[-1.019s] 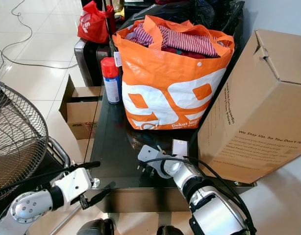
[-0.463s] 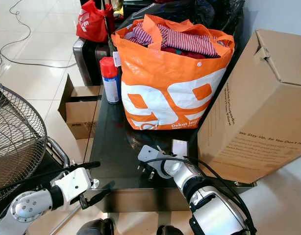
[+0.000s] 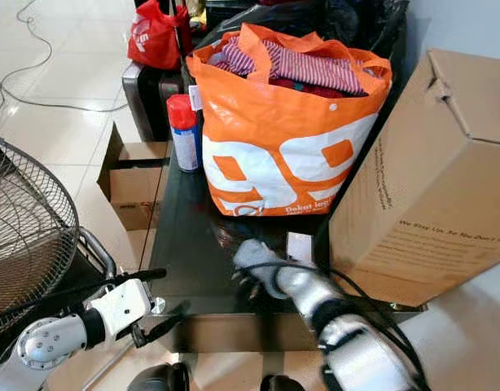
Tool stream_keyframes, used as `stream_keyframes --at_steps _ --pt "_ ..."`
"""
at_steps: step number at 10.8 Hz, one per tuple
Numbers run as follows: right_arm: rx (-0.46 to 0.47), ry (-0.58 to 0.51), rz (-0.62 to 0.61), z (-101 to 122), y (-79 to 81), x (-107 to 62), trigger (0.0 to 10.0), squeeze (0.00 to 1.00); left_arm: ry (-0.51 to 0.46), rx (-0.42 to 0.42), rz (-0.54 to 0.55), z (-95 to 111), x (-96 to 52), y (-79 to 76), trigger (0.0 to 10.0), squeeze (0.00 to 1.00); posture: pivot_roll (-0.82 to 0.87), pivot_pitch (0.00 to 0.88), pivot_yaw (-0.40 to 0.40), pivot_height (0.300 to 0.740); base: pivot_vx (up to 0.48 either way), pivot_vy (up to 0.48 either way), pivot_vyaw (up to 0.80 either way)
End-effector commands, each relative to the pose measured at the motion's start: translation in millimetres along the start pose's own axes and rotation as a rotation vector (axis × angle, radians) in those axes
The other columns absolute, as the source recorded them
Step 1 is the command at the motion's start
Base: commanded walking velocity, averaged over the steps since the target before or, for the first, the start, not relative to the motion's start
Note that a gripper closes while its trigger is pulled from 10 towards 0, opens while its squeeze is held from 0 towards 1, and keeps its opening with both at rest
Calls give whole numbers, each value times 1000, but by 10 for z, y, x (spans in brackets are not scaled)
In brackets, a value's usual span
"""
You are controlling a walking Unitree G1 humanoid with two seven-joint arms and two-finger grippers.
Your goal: Hang keys on a hook
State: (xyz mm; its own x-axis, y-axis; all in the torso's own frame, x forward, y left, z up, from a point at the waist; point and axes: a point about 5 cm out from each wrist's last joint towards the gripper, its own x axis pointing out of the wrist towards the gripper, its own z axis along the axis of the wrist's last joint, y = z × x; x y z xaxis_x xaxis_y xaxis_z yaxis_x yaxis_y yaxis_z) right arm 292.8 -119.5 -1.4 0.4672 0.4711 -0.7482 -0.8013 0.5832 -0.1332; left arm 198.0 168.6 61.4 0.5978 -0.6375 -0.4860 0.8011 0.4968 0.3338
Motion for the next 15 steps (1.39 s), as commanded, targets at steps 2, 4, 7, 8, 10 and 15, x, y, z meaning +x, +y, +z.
stream_keyframes --at_steps 2,4,7,8,10,15 --pt "91 21 37 -198 -3 -70 0 0 5 -3 6 -24 -21 0 10000 0 70 133 -42 740 0 0 0" --pt "158 -35 68 -191 41 -100 0 0 -2 -6 6 -26 -24 -10 10000 0 65 130 -45 740 0 0 0" --pt "445 -291 120 90 11 -199 0 0 -4 -6 14 -34 -24 -23 10000 0 64 118 -50 740 0 0 0" --pt "235 -200 49 10 20 -264 0 0 -4 -6 18 -39 -29 -29 10000 0 63 114 -53 740 0 0 0" --pt "248 -232 40 54 24 -366 0 0 -6 -8 23 -50 -38 -44 10000 0 56 107 -53 740 0 0 0" --pt "503 -401 82 188 113 -491 0 0 -15 -8 27 -63 -63 -86 10000 0 51 93 -48 740 0 0 0"
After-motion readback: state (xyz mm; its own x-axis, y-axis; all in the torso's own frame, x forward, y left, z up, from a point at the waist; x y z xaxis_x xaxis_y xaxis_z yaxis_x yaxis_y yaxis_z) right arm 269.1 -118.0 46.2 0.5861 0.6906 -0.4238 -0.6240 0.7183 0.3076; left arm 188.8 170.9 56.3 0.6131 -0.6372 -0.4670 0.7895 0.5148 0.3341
